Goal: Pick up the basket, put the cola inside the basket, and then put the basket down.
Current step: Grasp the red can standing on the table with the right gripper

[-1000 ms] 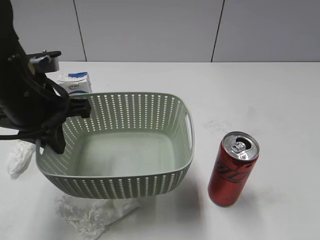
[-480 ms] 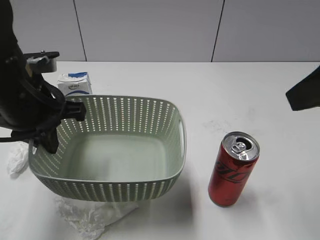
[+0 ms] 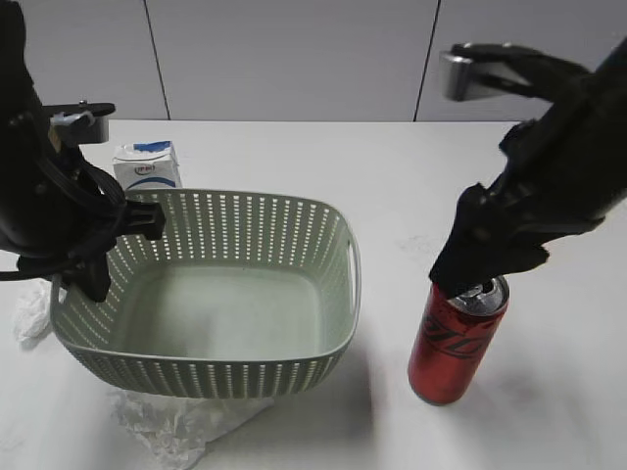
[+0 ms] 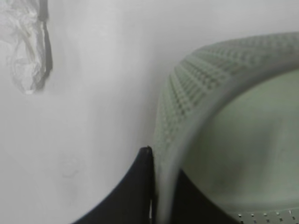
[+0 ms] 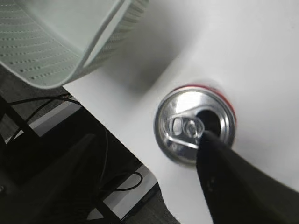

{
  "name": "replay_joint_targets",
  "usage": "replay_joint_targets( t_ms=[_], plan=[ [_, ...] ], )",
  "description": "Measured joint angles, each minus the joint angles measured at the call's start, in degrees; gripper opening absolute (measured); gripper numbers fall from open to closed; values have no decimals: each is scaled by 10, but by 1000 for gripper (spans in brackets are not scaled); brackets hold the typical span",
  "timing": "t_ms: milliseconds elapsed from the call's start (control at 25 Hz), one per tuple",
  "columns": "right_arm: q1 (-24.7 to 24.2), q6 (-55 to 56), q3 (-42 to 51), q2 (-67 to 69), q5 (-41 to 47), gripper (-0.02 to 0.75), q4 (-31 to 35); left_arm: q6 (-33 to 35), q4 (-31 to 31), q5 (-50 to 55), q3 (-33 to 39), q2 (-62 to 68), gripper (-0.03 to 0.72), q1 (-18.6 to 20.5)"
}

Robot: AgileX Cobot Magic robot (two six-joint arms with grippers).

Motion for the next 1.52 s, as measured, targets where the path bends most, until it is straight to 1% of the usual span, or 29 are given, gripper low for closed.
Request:
replay_joint_targets(
  t_ms=[160, 320, 520, 800, 1040, 1200, 1280, 1400, 1440, 1520],
  plan=[
    [6, 0, -1, 62, -13, 498, -9, 0, 2, 0, 0, 0, -4, 0],
    [6, 0, -16, 90, -11, 496, -6, 0, 3, 1, 0, 0, -4, 0],
    [6, 0, -18, 92, -4, 493, -10, 0, 4, 2, 0, 0, -4, 0],
    [6, 0, -19, 78, 28, 491, -23, 0, 4, 2, 0, 0, -4, 0],
    [6, 2, -29, 38, 38, 496, -64, 0, 4, 2, 0, 0, -4, 0],
    [2, 16, -52, -9, 24, 547, -85, 0, 3, 2, 0, 0, -4, 0],
    [0, 40, -56, -24, 18, 567, -112, 0, 3, 3, 0, 0, -4, 0],
    [-1, 77, -56, -40, 21, 582, -178, 0, 3, 7, 0, 0, -4, 0],
    [-5, 91, -56, -44, 25, 584, -195, 0, 3, 8, 0, 0, -4, 0],
    [-29, 105, -56, -49, 35, 586, -213, 0, 2, 11, 0, 0, -4, 0]
  ],
)
